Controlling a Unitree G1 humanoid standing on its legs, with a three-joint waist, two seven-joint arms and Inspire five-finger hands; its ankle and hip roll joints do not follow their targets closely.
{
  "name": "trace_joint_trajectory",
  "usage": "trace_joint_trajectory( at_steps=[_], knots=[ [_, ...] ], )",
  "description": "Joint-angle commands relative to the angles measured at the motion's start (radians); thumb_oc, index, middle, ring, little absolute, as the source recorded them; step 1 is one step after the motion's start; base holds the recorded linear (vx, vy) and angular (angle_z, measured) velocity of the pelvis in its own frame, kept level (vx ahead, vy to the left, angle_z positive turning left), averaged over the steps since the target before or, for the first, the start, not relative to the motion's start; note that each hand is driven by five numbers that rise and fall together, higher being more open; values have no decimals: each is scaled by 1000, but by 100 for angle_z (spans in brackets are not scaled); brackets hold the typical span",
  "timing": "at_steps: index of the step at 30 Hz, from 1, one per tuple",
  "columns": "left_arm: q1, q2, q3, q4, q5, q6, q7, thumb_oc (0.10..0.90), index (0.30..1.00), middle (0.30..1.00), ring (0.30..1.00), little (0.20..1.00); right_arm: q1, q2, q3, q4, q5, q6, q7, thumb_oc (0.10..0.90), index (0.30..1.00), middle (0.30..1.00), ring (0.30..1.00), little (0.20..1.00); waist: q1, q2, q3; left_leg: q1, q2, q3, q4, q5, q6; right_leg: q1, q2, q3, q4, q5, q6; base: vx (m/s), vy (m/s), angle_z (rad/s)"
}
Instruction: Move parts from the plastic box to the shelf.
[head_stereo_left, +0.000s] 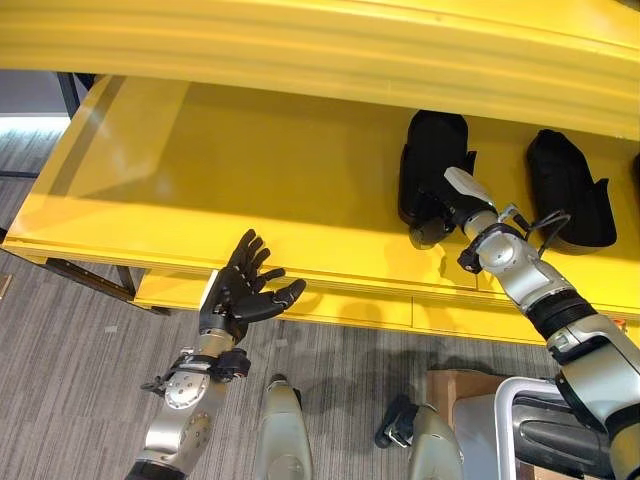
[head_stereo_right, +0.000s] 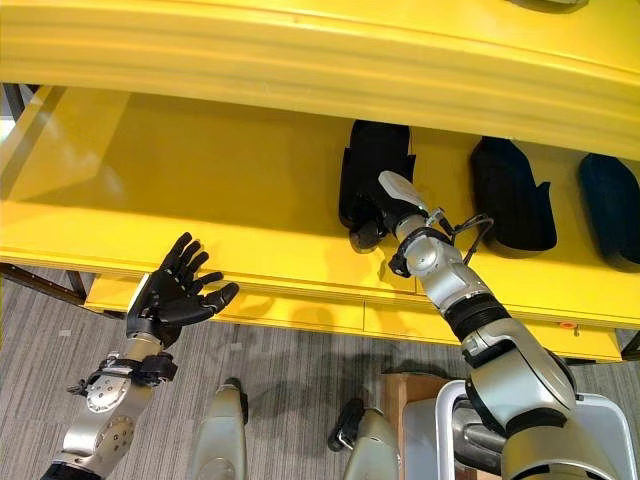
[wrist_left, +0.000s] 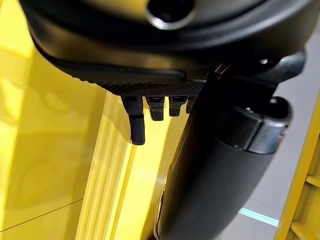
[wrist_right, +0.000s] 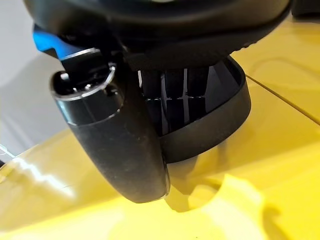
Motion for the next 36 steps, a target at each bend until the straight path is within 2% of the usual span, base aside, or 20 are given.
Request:
trace_joint_trajectory(
  at_steps=[1, 16, 27, 28, 29, 36],
  knots=[
    [2, 29, -61, -69, -18, -26, -13, 900, 1000, 1000, 1000, 1000, -168, -11, 0, 19, -4, -37, -70, 400, 300, 300, 300, 300, 5, 22, -34, -18, 13, 32, 48, -45, 27, 67, 20, 9, 27, -78, 24, 0, 0, 0],
    [-11, 35, -69, -63, -12, -31, -20, 900, 1000, 1000, 1000, 1000, -181, -22, 72, 27, -66, -49, -17, 400, 300, 300, 300, 300, 10, 29, -21, -35, 10, 23, 60, -43, 27, 55, 18, 10, 39, -81, 20, 0, 0, 0],
    [-17, 34, -69, -54, -12, -33, -18, 900, 1000, 1000, 1000, 1000, -175, -18, 78, 46, -59, -51, 0, 400, 300, 300, 300, 300, 13, 35, -10, -42, 8, 19, 66, -41, 27, 40, 14, 16, 55, -83, 19, 0, 0, 0],
    [-16, 35, -68, -55, -12, -33, -18, 900, 1000, 1000, 1000, 1000, -176, -17, 74, 49, -55, -52, -2, 433, 347, 347, 347, 347, 13, 36, -9, -42, 8, 18, 66, -40, 27, 39, 15, 17, 54, -83, 19, 0, 0, 0],
    [-17, 35, -69, -56, -12, -33, -17, 900, 1000, 1000, 1000, 1000, -179, -14, 72, 51, -49, -51, -2, 900, 1000, 1000, 1000, 1000, 13, 36, -9, -44, 8, 18, 67, -39, 27, 37, 15, 17, 54, -81, 19, 0, 0, 0],
    [-20, 36, -67, -51, -9, -36, -21, 900, 1000, 1000, 1000, 1000, -185, -6, 74, 55, -30, -54, 8, 900, 1000, 1000, 1000, 1000, 13, 38, -4, -56, 10, 16, 75, -39, 27, 24, 15, 19, 62, -85, 15, 0, 0, 0]
  ],
)
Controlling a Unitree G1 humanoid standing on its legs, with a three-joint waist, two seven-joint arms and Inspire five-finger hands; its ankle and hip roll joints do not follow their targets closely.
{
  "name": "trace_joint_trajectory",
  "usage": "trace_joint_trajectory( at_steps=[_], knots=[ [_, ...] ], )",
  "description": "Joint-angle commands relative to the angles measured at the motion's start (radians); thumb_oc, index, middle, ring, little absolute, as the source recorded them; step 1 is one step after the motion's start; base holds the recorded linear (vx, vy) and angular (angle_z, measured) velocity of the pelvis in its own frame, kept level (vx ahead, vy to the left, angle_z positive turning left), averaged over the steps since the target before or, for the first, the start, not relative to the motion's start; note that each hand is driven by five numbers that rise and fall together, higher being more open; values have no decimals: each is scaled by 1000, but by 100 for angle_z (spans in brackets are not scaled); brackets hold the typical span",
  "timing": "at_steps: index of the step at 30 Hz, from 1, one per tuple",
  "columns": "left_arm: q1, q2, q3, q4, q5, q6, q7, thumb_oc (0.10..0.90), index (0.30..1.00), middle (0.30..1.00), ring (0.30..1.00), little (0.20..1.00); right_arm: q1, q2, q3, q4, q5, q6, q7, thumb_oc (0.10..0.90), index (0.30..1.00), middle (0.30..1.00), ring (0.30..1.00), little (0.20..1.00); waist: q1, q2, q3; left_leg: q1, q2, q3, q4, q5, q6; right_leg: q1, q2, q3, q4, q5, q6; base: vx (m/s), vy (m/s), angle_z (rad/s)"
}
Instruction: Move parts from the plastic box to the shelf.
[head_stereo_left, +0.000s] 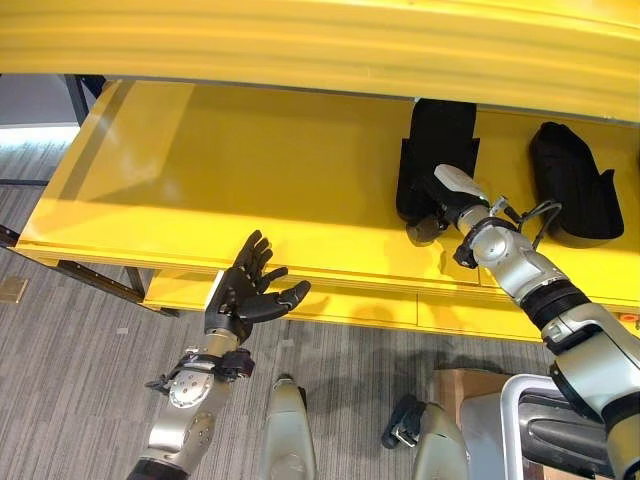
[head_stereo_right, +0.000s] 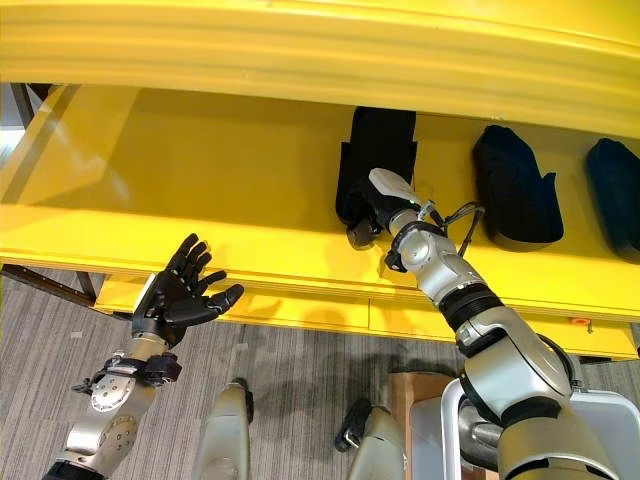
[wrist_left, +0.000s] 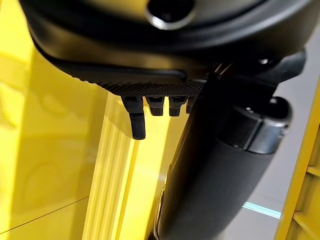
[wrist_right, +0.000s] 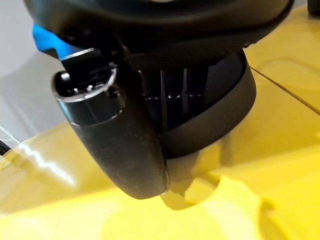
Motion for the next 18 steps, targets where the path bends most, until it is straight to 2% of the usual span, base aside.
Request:
trace_joint_trajectory(
  at_steps=[1, 18],
  knots=[
    [-10, 36, -45, -54, -10, -36, -20, 900, 1000, 1000, 1000, 1000, -119, -12, 7, 21, 12, -41, -13, 900, 1000, 1000, 1000, 1000, 13, 5, -5, -41, 10, 23, 52, -38, 33, 48, 22, 13, 16, -66, 23, 0, 0, 0],
    [-9, 36, -35, -54, -14, -35, -25, 900, 1000, 1000, 1000, 1000, -119, -64, 44, -63, 21, -55, 32, 900, 1000, 1000, 1000, 1000, 7, -10, -7, -36, 15, 28, 29, -27, 30, 52, 33, 12, -13, -50, 25, 0, 0, 0]
  ],
)
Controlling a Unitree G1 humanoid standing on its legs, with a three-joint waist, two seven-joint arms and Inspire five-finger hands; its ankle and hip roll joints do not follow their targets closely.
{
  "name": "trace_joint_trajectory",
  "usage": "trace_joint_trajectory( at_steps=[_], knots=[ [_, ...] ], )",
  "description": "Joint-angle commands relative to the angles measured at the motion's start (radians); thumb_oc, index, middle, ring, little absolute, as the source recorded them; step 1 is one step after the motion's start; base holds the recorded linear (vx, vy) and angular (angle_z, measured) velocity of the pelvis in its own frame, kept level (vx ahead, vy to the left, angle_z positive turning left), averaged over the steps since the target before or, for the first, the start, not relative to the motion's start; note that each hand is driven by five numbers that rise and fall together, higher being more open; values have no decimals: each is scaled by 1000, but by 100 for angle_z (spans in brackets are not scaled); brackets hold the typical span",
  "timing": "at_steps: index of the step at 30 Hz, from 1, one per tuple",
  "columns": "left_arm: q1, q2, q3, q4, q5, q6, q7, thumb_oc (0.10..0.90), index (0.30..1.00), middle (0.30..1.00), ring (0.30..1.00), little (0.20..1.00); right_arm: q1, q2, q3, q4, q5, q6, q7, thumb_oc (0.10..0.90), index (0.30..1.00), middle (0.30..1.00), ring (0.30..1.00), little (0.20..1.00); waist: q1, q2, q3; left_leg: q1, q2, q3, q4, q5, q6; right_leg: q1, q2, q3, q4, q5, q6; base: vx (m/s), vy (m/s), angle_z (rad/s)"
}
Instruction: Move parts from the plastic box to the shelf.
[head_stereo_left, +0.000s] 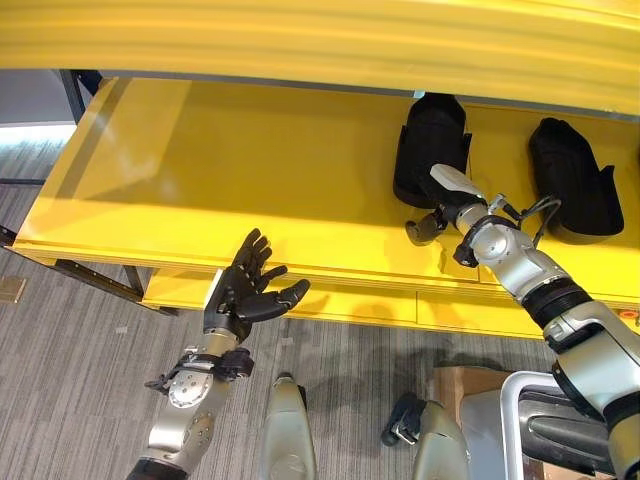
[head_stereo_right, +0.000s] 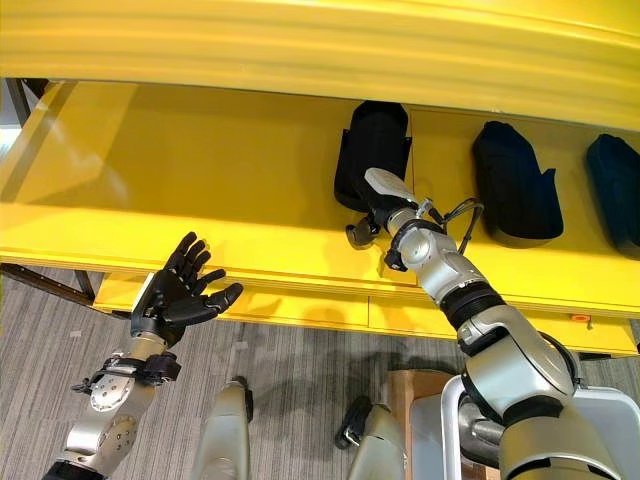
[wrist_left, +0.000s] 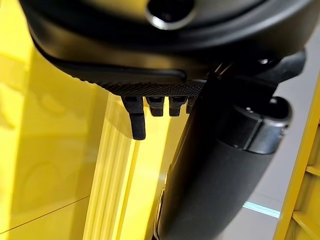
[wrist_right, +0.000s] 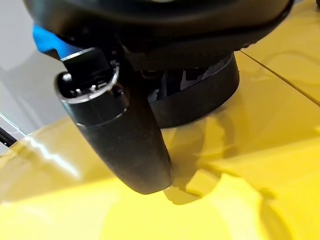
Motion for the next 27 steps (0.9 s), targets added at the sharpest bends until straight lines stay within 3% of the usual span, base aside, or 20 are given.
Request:
trace_joint_trajectory(
  at_steps=[1, 4, 13, 27],
  knots=[
    [-10, 36, -34, -53, -14, -24, -25, 900, 1000, 1000, 1000, 1000, -113, -48, 16, -72, 20, -34, -4, 900, 1000, 1000, 1000, 1000, 4, -13, -8, -17, 14, 32, 24, -28, 32, 69, 32, 12, -19, -48, 27, 0, 0, 0],
    [-12, 36, -35, -52, -14, -22, -24, 900, 1000, 1000, 1000, 1000, -110, -50, 20, -78, 19, -34, 2, 900, 1000, 1000, 1000, 1000, 4, -14, -7, -18, 15, 32, 25, -28, 32, 69, 32, 12, -19, -47, 27, 0, 0, 0],
    [-11, 24, -14, -54, -1, -18, -25, 900, 1000, 1000, 1000, 1000, -46, -168, 28, -297, 17, -57, 73, 900, 1000, 1000, 1000, 1000, -14, -29, -4, -19, 24, 35, 32, -31, 28, 71, 39, 18, -21, -50, 27, 0, 0, 0],
    [5, 18, 8, -64, 11, -13, -28, 900, 1000, 1000, 1000, 1000, 20, -297, 22, -468, 42, -78, 145, 900, 1000, 1000, 1000, 1000, -28, -44, -10, -24, 35, 32, 37, -32, 22, 65, 44, 21, -18, -53, 25, 0, 0, 0]
  ],
)
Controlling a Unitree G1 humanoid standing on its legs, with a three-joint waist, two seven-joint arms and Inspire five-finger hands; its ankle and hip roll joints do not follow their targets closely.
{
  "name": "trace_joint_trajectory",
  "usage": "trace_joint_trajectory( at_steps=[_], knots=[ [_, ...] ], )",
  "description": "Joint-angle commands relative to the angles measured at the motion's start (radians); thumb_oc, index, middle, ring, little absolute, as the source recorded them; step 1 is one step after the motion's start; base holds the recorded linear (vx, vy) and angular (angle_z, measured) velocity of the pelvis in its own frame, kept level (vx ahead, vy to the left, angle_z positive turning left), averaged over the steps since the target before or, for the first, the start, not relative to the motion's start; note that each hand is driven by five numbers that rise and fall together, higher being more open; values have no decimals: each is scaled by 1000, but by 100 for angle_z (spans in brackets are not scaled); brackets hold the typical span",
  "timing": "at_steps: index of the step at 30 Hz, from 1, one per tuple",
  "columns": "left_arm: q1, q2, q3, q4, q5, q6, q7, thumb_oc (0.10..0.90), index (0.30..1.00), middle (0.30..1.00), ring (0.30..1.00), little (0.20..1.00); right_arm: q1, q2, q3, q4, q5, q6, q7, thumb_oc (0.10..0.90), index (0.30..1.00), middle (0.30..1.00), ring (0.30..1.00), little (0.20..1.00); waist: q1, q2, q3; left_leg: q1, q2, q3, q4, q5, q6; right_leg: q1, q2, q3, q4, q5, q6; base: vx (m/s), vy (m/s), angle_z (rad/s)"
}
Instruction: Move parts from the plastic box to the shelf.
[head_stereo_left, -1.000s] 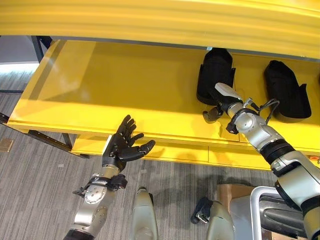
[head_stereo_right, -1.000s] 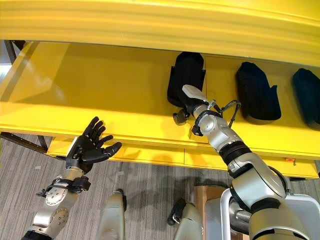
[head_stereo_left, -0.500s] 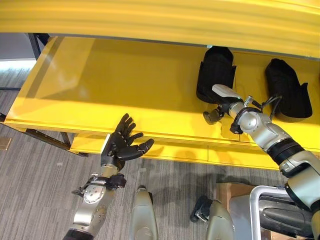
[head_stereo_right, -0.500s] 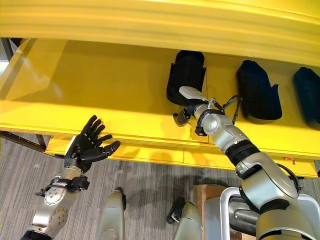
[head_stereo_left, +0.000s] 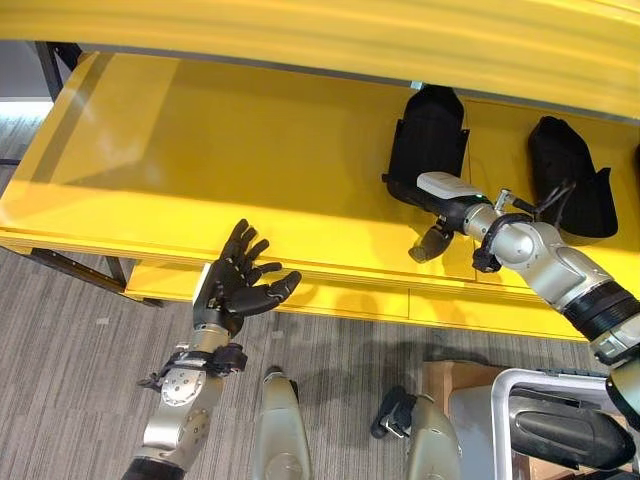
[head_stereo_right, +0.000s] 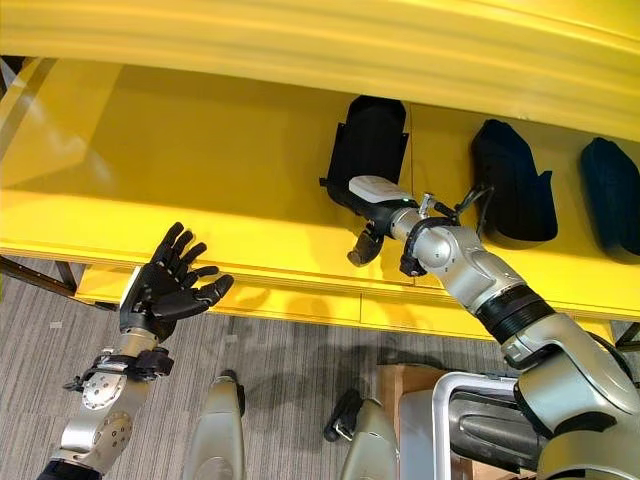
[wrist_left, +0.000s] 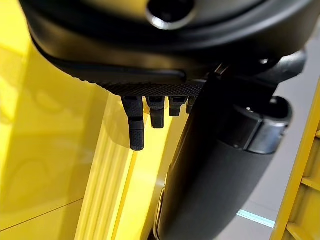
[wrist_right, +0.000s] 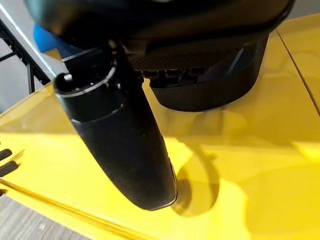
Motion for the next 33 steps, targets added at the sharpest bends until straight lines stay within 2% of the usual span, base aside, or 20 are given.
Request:
trace_joint_trajectory(
  at_steps=[1, 9, 17, 33],
  knots=[
    [8, 18, -31, -61, 8, 5, -28, 900, 1000, 1000, 1000, 1000, -46, -66, -34, -91, 44, -53, -26, 900, 1000, 1000, 1000, 1000, -25, 4, -35, -15, 29, 37, 30, -26, 20, 67, 33, 20, -10, -55, 23, 0, 0, 0],
    [16, 18, -30, -62, 5, 7, -35, 900, 1000, 1000, 1000, 1000, -22, -103, -39, -105, 40, -58, -15, 900, 1000, 1000, 1000, 1000, -28, 2, -36, -19, 31, 37, 34, -29, 20, 64, 35, 23, -12, -55, 23, 0, 0, -1],
    [18, 15, -26, -58, 5, 6, -32, 900, 1000, 1000, 1000, 1000, 26, -78, -70, -97, 49, -57, -17, 900, 1000, 1000, 1000, 1000, -30, 0, -33, -26, 33, 36, 45, -32, 21, 62, 37, 26, -12, -54, 23, 0, 0, 0],
    [24, 13, -24, -60, 11, 5, -32, 900, 1000, 1000, 1000, 1000, 81, -60, -57, -136, 91, -65, 27, 900, 1000, 1000, 1000, 1000, -21, 0, -17, -27, 28, 34, 50, -35, 22, 61, 29, 23, 3, -61, 25, 0, 0, 0]
  ],
)
